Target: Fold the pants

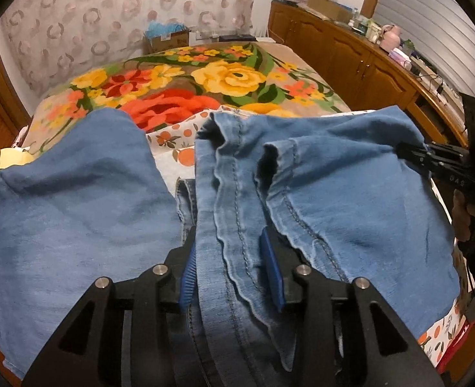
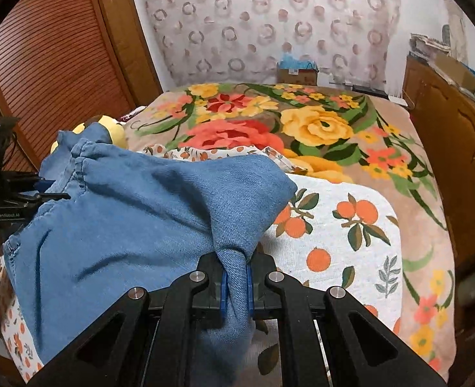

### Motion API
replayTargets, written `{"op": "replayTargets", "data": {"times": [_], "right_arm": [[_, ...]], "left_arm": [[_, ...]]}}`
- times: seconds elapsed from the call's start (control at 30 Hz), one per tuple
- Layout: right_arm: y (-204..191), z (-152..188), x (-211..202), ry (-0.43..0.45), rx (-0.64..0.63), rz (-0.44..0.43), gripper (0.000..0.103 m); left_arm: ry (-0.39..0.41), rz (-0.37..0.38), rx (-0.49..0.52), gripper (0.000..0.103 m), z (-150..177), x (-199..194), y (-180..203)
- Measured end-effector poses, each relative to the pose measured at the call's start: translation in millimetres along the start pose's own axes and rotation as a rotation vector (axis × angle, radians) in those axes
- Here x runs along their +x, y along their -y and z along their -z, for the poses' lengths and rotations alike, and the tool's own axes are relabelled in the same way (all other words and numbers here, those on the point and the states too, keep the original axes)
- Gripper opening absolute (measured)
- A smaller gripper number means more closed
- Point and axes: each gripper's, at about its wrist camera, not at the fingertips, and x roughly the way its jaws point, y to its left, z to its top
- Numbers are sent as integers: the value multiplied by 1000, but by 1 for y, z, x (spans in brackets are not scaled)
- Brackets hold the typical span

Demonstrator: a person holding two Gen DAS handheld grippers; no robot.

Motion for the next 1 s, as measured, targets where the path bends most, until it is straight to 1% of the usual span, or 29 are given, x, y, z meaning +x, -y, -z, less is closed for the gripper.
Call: {"op": "replayTargets", "data": {"times": [0.03, 0.17, 0.2, 0.23, 0.3, 0.33, 0.47, 0.57, 0.63, 0.7, 0.77, 0.83, 0.87, 0.93, 1.0], "right_arm": [[6, 0, 3, 0, 5, -3, 8], [8, 2, 8, 0, 15, -3, 8], [9, 2, 10, 0, 18, -3, 8], [10, 3, 10, 2, 23, -5, 8], [11, 5, 9, 7, 27, -11, 8], [12, 5, 8, 12, 28, -15, 8], [10, 6, -9, 57, 31, -42, 8], [3, 7, -20, 82, 12, -25, 8], [-2, 10, -26, 101, 7, -16, 8], [-6, 11, -35, 122, 4, -16, 8], [-9, 15, -42, 136, -3, -14, 8], [-12, 19, -47, 150, -8, 3, 8], [-12, 20, -49, 156, -12, 16, 8], [-11, 22, -54, 158, -9, 37, 8], [-4, 22, -55, 146, 1, 52, 8]], "left_arm": [[-5, 1, -1, 38, -1, 2, 0], [-20, 9, -11, 38, -4, 6, 0], [-22, 11, -4, 35, -3, 6, 0], [-23, 8, 0, 27, -4, 7, -1], [-3, 14, -11, 19, -2, 2, -4], [13, 17, -14, 17, -1, -4, -4], [71, 7, 9, 14, 3, -31, 4], [115, -14, 44, 9, 6, -48, 14], [147, -1, 43, 5, 7, -59, 19], [154, 22, 47, 5, 7, -67, 25], [160, 1, 52, 5, 8, -70, 26], [157, 4, 26, 5, 7, -69, 19], [152, 1, 16, 6, 8, -66, 16], [116, 0, -6, 8, 10, -58, 9], [101, 0, -7, 12, 16, -55, 8]]}}
